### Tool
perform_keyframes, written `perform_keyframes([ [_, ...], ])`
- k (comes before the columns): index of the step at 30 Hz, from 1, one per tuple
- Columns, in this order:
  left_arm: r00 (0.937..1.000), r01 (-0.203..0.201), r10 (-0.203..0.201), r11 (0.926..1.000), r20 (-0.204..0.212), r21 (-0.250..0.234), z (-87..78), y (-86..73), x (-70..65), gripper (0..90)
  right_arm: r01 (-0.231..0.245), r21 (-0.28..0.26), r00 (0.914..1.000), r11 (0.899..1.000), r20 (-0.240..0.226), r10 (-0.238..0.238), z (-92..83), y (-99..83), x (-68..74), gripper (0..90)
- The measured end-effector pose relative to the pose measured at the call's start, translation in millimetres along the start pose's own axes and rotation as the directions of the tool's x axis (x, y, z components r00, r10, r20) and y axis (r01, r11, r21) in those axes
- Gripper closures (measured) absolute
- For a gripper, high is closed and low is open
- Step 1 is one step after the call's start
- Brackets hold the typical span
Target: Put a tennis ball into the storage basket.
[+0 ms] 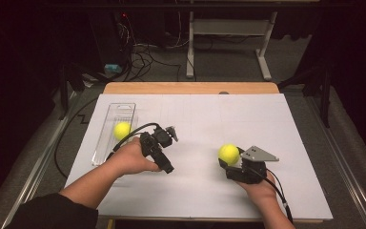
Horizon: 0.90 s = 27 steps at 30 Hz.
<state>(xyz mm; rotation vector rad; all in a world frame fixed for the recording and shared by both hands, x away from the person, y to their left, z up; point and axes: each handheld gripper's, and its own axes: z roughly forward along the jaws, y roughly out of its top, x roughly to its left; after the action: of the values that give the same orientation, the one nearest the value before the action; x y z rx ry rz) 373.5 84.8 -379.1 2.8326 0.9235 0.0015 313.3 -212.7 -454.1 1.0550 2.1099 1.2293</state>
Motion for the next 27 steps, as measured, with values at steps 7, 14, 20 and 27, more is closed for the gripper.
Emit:
perform_keyframes([
  [7, 1.0, 0.006, -0.006, 0.9998, 0.003, -0.02, -4.1, 2.9, -4.0, 0.4, 0.019, -0.004, 0.9998, 1.0, 0.002, -0.019, -14.3, -15.8, 5.4, 27.7],
  [14, 0.9996, -0.027, 0.027, 0.9991, -0.003, -0.034, -17.9, 14.7, -17.7, 0.4, 0.055, -0.025, 0.9981, 0.998, -0.026, -0.055, -12.8, -12.8, 18.9, 27.7],
  [20, 0.9988, -0.049, 0.049, 0.9974, -0.001, -0.053, -29.0, 24.5, -28.9, 0.4, 0.063, -0.039, 0.9961, 0.997, -0.059, -0.066, -8.2, -10.5, 31.3, 27.6],
  [27, 0.9968, -0.079, 0.08, 0.995, 0.003, -0.06, -32.6, 34.6, -41.1, 0.4, 0.081, -0.051, 0.9913, 0.995, -0.099, -0.086, -3.5, -8.3, 44.3, 27.7],
])
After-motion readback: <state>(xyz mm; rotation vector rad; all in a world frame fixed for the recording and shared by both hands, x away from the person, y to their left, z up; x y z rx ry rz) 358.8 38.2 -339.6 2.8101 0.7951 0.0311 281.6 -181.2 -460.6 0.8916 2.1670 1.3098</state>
